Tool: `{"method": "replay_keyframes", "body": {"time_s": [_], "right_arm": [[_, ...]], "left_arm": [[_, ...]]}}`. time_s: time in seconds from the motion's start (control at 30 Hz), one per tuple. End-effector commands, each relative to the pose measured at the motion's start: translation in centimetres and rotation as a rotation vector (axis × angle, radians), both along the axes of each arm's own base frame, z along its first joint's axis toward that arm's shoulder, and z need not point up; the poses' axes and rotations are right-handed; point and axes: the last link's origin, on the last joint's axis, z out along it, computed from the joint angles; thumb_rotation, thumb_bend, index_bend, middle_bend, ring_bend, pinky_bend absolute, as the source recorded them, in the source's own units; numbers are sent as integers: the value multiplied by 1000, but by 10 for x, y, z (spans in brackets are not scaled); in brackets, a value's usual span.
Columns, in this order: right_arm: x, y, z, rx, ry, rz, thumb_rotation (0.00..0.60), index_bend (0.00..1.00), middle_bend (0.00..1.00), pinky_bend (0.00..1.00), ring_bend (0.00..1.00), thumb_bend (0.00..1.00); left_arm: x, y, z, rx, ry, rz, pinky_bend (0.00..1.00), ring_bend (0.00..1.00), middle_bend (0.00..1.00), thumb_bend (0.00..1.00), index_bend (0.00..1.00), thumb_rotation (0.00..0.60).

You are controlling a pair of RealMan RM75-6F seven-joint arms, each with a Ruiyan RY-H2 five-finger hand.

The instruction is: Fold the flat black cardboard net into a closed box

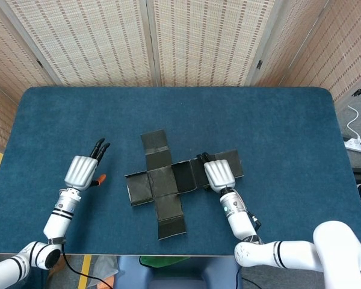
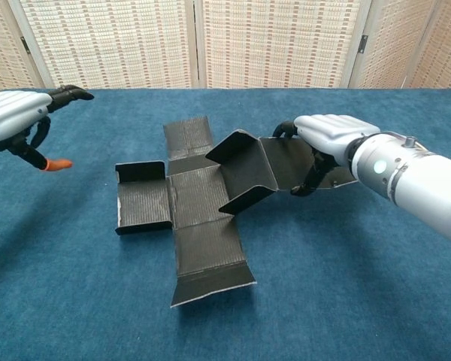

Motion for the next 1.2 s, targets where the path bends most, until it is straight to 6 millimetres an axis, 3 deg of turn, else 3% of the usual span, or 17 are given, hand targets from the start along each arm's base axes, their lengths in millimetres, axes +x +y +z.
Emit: {"method": "replay_keyframes", "body": {"time_s": [0.03, 0.23, 0.6, 0.9, 1.2], "right_arm": [[-1, 4, -2, -44, 43, 56, 600, 443, 376, 1000, 796, 248], [4, 5, -3, -88, 76, 110, 600, 443, 381, 1000, 796, 248], [4, 6, -8, -116, 99, 140, 600, 443, 382, 1000, 796, 248], [3, 1, -13, -118, 102, 145, 600, 443, 385, 1000, 796, 248], [9, -11, -12, -41, 131, 192, 600, 443, 385, 1000, 797, 248]], "left_arm": [[5, 11, -24, -11, 33, 20, 928, 677, 9, 224, 0, 600], [18, 13, -42, -21, 27, -15, 919, 660, 0, 218, 0, 600], [22, 14, -67, -87, 47, -15, 916, 657, 0, 218, 0, 600], [35, 3, -75, -246, -235, 14, 914, 652, 0, 218, 0, 600], [50, -6, -66, -328, -456, -31, 912, 619, 0, 219, 0, 600]]}}
